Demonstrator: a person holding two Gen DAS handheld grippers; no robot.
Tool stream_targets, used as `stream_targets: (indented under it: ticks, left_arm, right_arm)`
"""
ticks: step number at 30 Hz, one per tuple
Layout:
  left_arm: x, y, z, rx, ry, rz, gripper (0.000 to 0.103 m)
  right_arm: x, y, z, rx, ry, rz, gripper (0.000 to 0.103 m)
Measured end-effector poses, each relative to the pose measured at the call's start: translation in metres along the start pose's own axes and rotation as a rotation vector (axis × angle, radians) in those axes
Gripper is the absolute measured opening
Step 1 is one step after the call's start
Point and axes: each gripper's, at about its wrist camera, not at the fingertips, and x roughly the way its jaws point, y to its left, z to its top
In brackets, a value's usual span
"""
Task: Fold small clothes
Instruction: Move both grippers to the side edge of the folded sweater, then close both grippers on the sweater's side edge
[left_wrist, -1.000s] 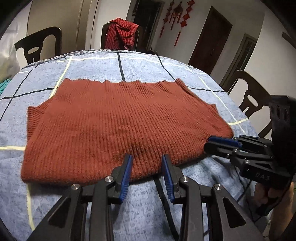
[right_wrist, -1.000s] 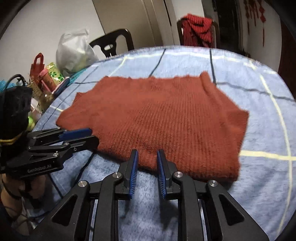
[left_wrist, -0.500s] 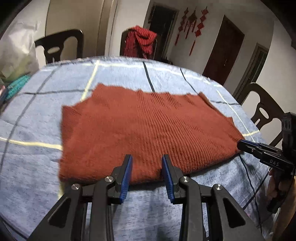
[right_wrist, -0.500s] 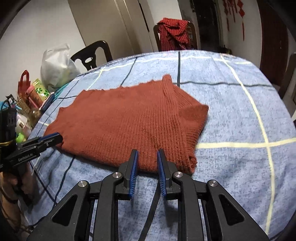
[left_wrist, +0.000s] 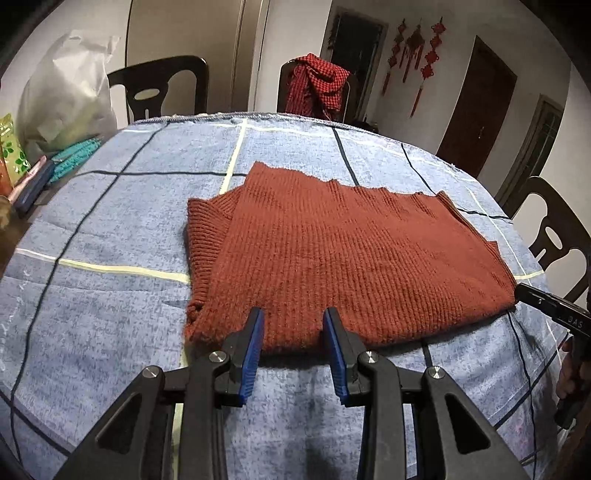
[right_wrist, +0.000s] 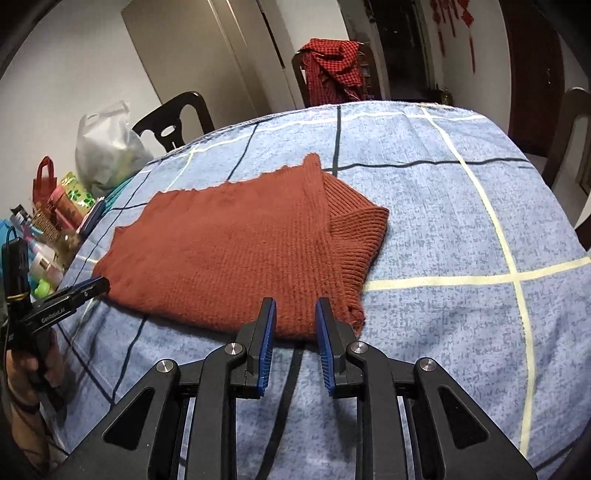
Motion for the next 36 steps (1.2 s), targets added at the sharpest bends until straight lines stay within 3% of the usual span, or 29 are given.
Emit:
stream_targets:
  ticks: [6,10,13,27,36]
  left_arm:
    - [-0.006,-0.001,0.004,0.019,-0.036,0.031,0.035]
    - [0.006,0.010,0.001,-0.011,-0.004,0.055,0.035]
    - [0.009,0.014,-0.004,-0.019,0.004,0.046,0.035]
    - [0.000,0.004,0.000,0.016,-0.003,0.078,0.036]
    - [-0.004,-0.001,0.009,0.058,-0.036,0.108,0.043]
  right_arm:
    - [-0.004,0.004,0.002,-0.021,-0.015,0.006,0.022]
    - [0.007,-0.009,0.001,0.016,0.013,-0.017,0.022]
    - [0.008,-0.017,-0.001,0.050,0.009,0.022,0.022]
    - [0.001,-0.003,0.003,0.001,0.027,-0.012,0.022]
    - [0.003,-0.006,0.006,0.006,0.021,-0.014,0.024]
